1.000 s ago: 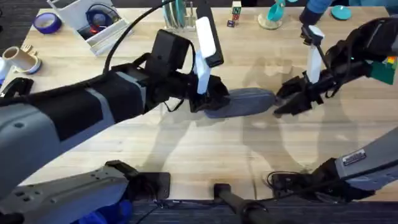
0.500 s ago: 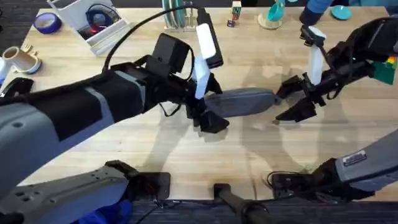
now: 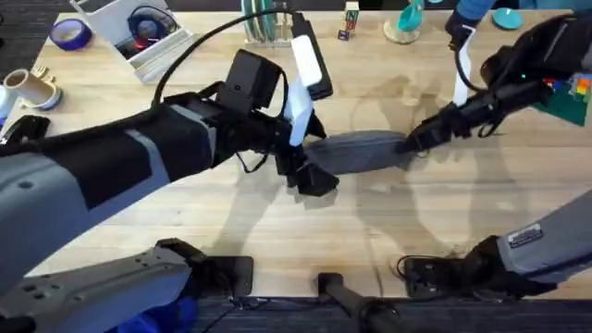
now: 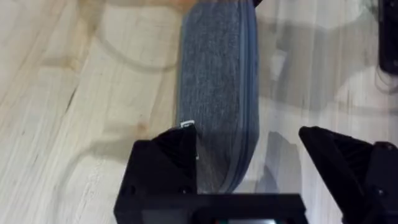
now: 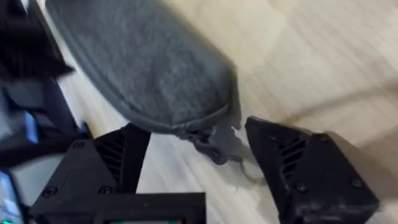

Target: Unzip the bag, pick up the pens from the table one at a time and place them inside, then zip the bag closed.

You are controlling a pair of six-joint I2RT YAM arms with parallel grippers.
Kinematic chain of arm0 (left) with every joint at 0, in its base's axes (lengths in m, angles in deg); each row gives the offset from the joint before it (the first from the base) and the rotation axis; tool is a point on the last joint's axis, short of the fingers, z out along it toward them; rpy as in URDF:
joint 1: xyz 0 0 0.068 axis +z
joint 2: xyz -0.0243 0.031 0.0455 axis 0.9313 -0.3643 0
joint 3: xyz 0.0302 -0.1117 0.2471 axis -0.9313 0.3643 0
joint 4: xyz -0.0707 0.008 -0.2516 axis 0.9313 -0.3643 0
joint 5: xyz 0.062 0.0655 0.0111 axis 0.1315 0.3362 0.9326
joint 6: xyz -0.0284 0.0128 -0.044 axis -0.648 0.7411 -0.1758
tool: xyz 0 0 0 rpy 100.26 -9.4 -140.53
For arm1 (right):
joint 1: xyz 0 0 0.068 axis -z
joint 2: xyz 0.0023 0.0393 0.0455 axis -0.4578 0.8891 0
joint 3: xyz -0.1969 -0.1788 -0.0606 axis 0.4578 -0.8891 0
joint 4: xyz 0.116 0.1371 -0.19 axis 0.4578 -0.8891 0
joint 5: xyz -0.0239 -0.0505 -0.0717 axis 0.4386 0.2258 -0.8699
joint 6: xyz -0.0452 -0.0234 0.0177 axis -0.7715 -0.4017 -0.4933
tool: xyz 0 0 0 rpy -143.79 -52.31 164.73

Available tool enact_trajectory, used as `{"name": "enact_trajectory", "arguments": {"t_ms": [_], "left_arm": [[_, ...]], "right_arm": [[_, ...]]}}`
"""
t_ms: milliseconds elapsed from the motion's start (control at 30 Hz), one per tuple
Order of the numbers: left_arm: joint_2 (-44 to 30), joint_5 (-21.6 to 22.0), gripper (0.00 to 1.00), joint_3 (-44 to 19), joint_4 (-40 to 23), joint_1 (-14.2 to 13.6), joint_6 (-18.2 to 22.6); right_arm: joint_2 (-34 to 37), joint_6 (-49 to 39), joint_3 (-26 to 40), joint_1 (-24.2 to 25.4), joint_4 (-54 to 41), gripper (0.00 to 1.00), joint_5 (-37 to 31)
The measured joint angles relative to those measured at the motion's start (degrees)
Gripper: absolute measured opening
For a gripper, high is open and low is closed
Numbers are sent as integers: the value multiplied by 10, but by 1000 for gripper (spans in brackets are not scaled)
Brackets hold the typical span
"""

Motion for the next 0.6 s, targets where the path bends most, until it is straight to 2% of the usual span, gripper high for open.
{"name": "enact_trajectory", "arguments": {"t_ms": [200,300,433,600], "left_arm": [[0,9,993,-5,-6,11,-72],[0,14,993,-32,-51,19,-101],[0,19,995,-97,-136,23,-118],[0,54,995,-178,-245,23,-127]], "right_arm": [[17,105,35,-4,-18,993,3],[15,137,36,-4,-13,994,3],[5,177,36,-10,-6,995,-6],[-31,224,35,-18,-3,995,-74]]}}
